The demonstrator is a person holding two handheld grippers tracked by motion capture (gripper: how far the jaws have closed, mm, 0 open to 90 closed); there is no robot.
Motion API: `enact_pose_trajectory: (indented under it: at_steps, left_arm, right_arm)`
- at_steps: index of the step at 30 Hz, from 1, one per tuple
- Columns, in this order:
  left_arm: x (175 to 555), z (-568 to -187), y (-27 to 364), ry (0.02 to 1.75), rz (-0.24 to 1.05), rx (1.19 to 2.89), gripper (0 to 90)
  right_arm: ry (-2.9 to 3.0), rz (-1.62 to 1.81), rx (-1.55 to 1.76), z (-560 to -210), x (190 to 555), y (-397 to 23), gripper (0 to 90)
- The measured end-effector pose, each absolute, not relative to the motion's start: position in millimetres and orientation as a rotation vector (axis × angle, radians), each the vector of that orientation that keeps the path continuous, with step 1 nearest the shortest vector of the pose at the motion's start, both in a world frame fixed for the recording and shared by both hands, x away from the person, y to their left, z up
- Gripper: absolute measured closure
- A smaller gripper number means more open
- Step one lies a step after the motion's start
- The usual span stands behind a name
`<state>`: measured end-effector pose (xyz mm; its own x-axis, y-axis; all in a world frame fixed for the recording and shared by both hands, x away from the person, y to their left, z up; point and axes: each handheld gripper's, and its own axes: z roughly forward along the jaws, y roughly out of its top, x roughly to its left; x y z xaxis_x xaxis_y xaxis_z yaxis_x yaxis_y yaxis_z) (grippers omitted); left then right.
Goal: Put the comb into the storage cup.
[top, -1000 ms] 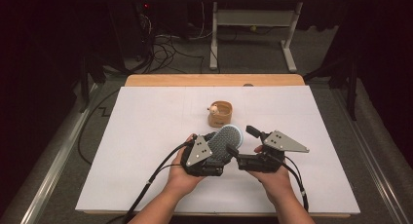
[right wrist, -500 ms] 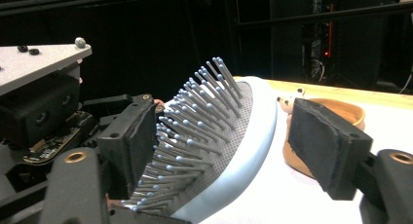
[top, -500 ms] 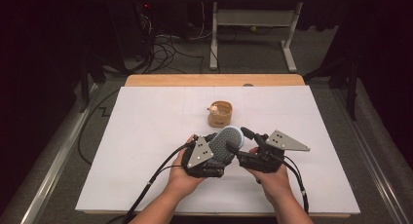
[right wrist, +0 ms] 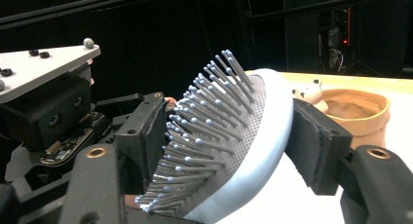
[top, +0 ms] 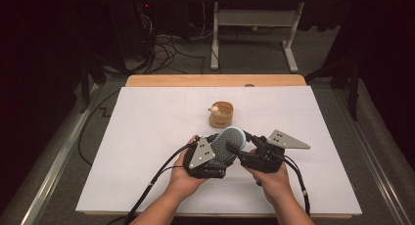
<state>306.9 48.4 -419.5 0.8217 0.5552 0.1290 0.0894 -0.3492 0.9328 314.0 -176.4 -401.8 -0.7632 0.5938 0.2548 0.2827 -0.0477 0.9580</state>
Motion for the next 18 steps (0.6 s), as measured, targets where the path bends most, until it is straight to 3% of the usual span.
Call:
enact_pose_trajectory:
  at_steps: [18]
  left_arm:
    - [304.9,-417.6,46.1,0.478,0.521,1.883,20.3]
  right_arm:
    - [2.001,1.951,0.962,-401.9,316.2,-178.9,40.0]
